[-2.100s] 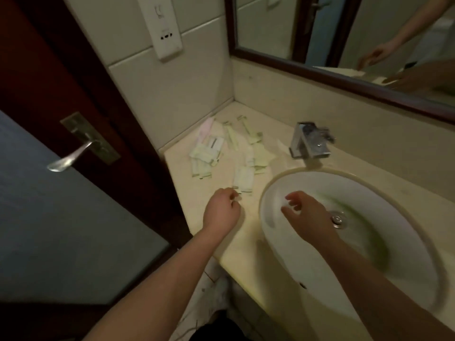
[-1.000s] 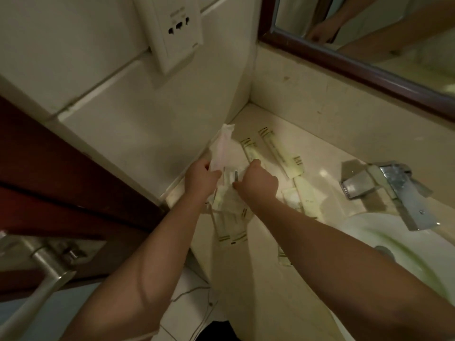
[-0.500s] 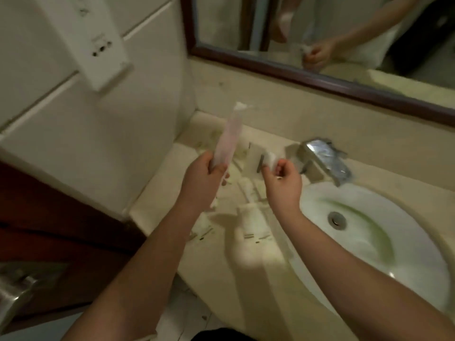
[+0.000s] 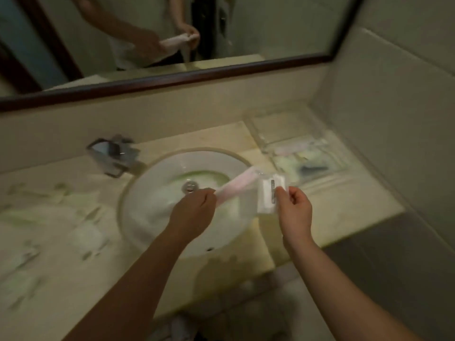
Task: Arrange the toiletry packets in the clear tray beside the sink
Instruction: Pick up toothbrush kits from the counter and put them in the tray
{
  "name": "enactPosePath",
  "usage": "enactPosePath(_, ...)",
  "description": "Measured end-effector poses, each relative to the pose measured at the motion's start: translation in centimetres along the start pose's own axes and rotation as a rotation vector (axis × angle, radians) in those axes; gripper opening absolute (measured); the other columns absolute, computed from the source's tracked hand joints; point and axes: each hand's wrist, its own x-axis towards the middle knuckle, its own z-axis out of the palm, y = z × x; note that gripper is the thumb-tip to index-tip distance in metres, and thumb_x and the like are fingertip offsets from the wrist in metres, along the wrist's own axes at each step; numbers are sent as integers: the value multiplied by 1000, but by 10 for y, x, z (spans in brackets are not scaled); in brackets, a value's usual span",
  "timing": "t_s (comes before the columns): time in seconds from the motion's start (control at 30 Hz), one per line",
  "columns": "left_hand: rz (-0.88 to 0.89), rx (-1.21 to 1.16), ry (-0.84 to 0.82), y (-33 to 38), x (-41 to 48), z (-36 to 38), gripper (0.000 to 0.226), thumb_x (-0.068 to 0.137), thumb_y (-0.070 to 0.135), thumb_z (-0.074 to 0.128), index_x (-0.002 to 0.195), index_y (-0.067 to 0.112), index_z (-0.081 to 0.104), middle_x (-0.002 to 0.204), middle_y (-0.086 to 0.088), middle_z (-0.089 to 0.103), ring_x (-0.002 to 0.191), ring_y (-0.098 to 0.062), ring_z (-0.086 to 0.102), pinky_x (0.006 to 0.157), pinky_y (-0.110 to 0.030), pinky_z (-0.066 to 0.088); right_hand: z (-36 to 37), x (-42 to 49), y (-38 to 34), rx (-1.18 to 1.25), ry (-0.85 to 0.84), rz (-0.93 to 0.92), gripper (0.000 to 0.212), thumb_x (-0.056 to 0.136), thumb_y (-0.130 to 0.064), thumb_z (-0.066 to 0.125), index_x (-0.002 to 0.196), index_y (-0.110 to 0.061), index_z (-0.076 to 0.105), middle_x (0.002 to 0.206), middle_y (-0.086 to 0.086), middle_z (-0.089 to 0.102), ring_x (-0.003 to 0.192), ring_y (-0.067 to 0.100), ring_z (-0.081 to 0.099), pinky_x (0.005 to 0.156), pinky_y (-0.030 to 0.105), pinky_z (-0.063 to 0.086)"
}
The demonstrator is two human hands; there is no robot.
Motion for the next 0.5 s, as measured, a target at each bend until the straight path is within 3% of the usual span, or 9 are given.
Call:
enactPosePath(0.13, 112, -18, -162, 67, 7, 61, 27, 93, 11, 41, 77, 11, 63, 67, -5, 58, 63, -23, 51, 51, -29, 31, -101, 36, 12, 23, 92, 61, 20, 88, -23, 63, 83, -4, 64, 66, 0, 54, 59, 14, 47, 60, 29, 42)
enactPosePath(0.27, 65, -133, -167, 111, 12, 91, 29, 92, 9, 47, 102, 20, 71, 78, 3, 66, 68, -16, 60, 54, -27, 44, -161, 67, 14, 59, 106, 76, 19, 89, -19, 60, 82, -2, 62, 66, 2, 53, 62, 17, 48, 48, 20, 42)
enactPosePath(0.37, -12, -267, -146, 130, 21, 105, 23, 94, 15, 50, 111, 21, 65, 75, 9, 60, 60, -9, 58, 44, -16, 42, -178, 87, 12, 17, 39, 77, 23, 89, -27, 59, 87, -5, 65, 75, 4, 58, 69, 18, 53, 60, 31, 48)
enactPosePath(0.5, 10, -178, -202, 148, 52, 117, 31, 97, 12, 42, 117, 17, 64, 102, 4, 65, 77, -4, 55, 60, -14, 40, -179, 123, 5, -20, -29, 52, 20, 92, -31, 57, 87, -14, 66, 83, 1, 62, 77, 18, 57, 73, 36, 52)
